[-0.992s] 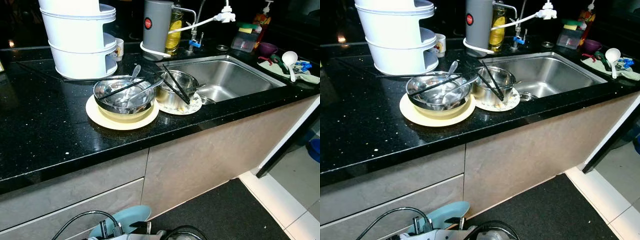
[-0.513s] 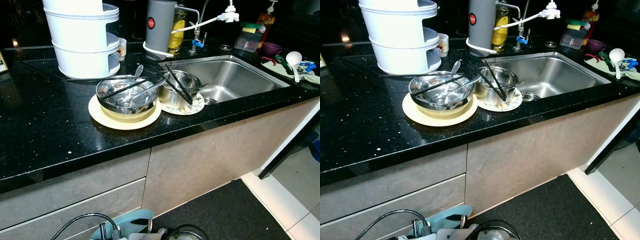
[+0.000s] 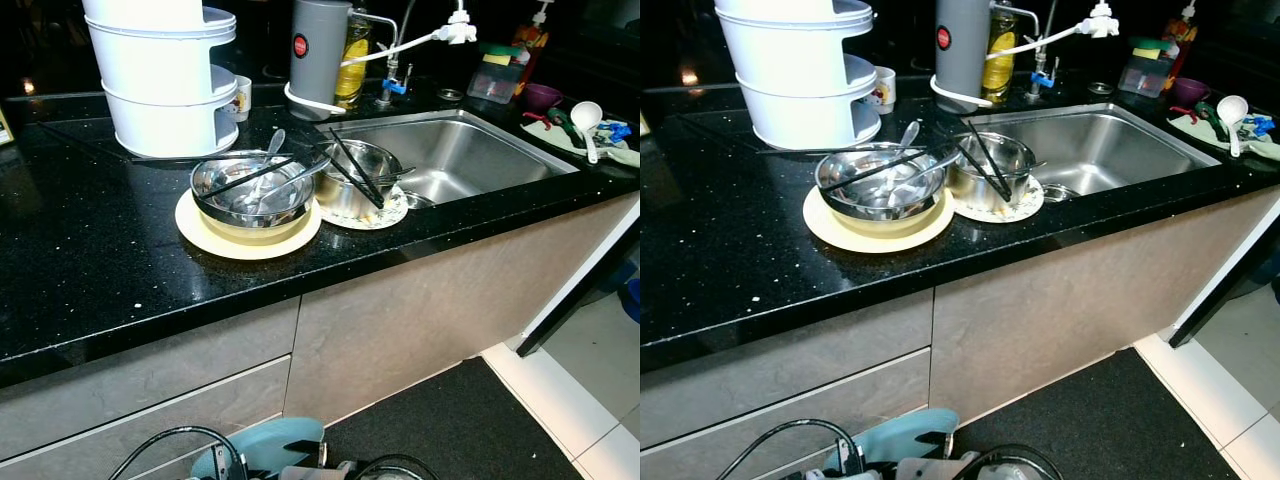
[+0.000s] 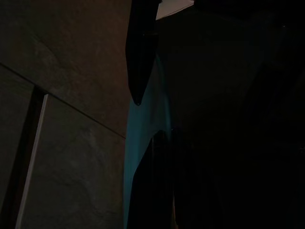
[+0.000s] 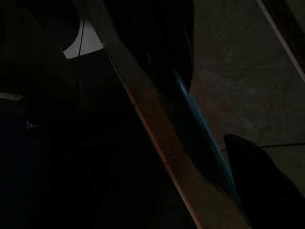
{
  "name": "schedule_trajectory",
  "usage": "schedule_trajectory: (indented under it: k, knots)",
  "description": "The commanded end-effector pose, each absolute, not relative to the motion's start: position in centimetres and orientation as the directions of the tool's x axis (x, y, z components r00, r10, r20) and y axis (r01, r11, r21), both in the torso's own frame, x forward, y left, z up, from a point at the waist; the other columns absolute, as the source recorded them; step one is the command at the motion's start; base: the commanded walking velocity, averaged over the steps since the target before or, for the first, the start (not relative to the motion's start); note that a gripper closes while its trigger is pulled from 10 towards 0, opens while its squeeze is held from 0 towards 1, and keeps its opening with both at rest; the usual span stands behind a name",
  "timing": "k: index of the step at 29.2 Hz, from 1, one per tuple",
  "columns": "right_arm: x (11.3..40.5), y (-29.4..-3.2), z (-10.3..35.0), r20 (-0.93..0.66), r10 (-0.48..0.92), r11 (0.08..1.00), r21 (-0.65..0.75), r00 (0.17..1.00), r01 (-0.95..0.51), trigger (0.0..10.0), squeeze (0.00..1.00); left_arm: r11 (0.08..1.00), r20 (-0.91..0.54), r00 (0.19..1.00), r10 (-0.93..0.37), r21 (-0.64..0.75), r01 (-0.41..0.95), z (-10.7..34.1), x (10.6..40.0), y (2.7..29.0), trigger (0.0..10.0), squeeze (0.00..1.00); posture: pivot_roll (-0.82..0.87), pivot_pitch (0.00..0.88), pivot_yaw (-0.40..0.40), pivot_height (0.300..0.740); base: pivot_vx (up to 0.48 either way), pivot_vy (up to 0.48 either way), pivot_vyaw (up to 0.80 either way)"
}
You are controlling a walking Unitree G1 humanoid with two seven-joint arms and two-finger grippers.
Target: Kitchen organization
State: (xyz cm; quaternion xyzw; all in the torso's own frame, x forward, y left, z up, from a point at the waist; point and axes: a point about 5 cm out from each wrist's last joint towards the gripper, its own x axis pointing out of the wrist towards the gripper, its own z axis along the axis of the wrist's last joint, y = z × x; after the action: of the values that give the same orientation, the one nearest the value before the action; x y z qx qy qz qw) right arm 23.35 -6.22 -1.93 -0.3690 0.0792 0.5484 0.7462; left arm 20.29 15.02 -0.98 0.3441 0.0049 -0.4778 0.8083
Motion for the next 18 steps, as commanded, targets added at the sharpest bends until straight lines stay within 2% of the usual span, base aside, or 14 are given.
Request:
schedule_trajectory:
  k: [1, 7, 12, 13, 14, 15, 16, 18]
  knots:
    - [22.84, -6.90, -2.48, -0.542, 0.750, 0.135, -0.437, 0.380, -0.889, 10.0, 0.00, 0.318, -0.326, 0.546, -0.772, 0.545, 0.776, -1.02, 20.03, 15.06, 0.0, 0.00, -0.01, 0.149, -0.087, 0.740, 0.000, 0.000, 0.00]
    - [23.37, -6.81, -1.99, -0.520, 0.758, 0.155, -0.442, 0.394, -0.883, 10.0, 0.00, 0.309, -0.323, 0.538, -0.779, 0.548, 0.777, -0.97, 19.89, 15.23, 0.0, 0.00, -0.01, 0.149, -0.088, 0.740, 0.000, 0.000, 0.00]
    - [23.13, -6.75, -2.05, -0.525, 0.768, 0.134, -0.429, 0.367, -0.893, 10.0, 0.00, 0.310, -0.308, 0.531, -0.789, 0.546, 0.778, -0.79, 19.91, 15.13, 0.0, 0.00, -0.01, 0.150, -0.087, 0.740, 0.000, 0.000, 0.00]
    - [23.02, -6.70, -2.07, -0.523, 0.773, 0.132, -0.421, 0.359, -0.898, 5.2, 0.00, 0.311, -0.305, 0.531, -0.790, 0.547, 0.777, -0.75, 19.94, 15.11, 0.0, 0.00, -0.01, 0.149, -0.087, 0.740, 0.000, 0.000, 0.00]
    - [22.94, -6.66, -2.08, -0.521, 0.777, 0.130, -0.415, 0.353, -0.900, 0.9, 0.00, 0.311, -0.304, 0.531, -0.790, 0.548, 0.777, -0.73, 19.96, 15.10, 0.0, 0.00, -0.01, 0.149, -0.087, 0.740, 0.000, 0.000, 0.00]
    - [22.94, -6.66, -2.08, -0.521, 0.777, 0.130, -0.415, 0.353, -0.900, 0.9, 0.00, 0.311, -0.304, 0.531, -0.790, 0.548, 0.777, -0.73, 19.96, 15.10, 0.0, 0.00, -0.01, 0.149, -0.087, 0.740, 0.000, 0.000, 0.00]
    - [22.84, -6.63, -2.08, -0.518, 0.782, 0.130, -0.408, 0.346, -0.904, 0.0, 0.00, 0.312, -0.303, 0.532, -0.790, 0.549, 0.776, -0.71, 19.98, 15.09, 0.0, 0.00, -0.01, 0.149, -0.087, 0.740, 0.000, 0.000, 0.00]
    - [22.77, -6.62, -2.08, -0.516, 0.786, 0.129, -0.403, 0.341, -0.906, 0.0, 0.00, 0.308, -0.304, 0.531, -0.791, 0.552, 0.775, -0.69, 20.04, 15.08, 0.0, 0.00, -0.01, 0.149, -0.086, 0.740, 0.000, 0.000, 0.00]
